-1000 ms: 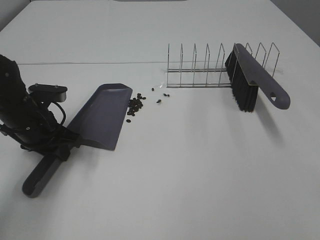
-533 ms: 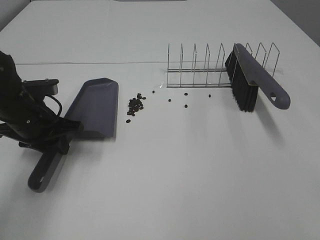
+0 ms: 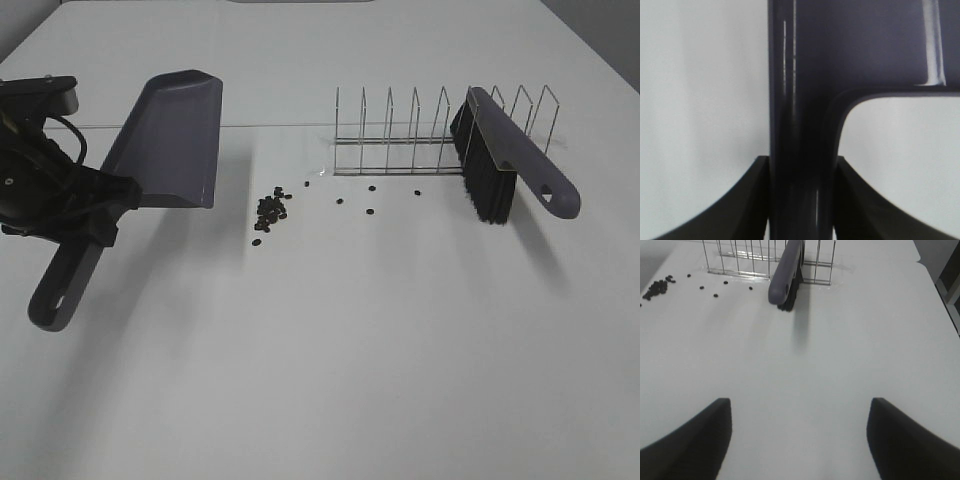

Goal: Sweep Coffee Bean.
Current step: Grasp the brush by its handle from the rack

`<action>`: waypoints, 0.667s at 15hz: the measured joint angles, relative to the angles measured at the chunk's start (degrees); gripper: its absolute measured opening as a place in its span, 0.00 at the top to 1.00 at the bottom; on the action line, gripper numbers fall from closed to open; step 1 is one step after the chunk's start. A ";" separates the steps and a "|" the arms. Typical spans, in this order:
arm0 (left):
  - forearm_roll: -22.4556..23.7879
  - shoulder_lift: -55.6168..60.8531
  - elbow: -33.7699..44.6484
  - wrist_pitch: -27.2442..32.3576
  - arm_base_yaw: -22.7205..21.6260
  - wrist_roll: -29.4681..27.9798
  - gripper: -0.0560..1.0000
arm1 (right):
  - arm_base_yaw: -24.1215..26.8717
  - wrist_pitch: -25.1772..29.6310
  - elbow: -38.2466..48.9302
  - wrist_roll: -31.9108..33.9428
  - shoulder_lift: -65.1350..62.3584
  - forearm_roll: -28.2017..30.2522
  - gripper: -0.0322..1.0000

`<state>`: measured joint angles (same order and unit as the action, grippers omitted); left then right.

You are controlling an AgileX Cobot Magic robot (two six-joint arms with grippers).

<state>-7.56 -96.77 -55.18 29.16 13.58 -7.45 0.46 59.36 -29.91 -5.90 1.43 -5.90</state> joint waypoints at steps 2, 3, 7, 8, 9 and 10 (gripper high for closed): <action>0.34 0.00 0.00 1.32 0.00 -0.06 0.61 | 0.00 -8.77 -3.44 1.55 10.37 -0.06 0.39; 0.57 0.00 0.00 1.32 0.00 -0.06 0.61 | 0.00 -11.57 -5.39 1.55 16.10 -0.23 0.40; 0.86 0.00 0.00 1.38 0.00 -0.06 0.61 | 0.00 -12.38 -17.48 0.57 38.85 -3.09 0.40; 1.09 0.00 0.00 1.60 0.00 -0.06 0.61 | 0.00 -11.86 -19.31 -0.11 41.77 -3.67 0.40; 1.20 0.00 0.00 1.72 0.00 -0.06 0.61 | 0.00 -9.97 -24.18 -1.83 49.05 -5.50 0.40; 1.26 0.00 0.00 1.78 0.00 -0.06 0.61 | 0.00 -8.02 -29.22 -3.32 56.26 -7.56 0.40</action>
<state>-6.30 -96.77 -55.18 30.94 13.58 -7.51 0.46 51.34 -59.13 -9.22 57.70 -13.46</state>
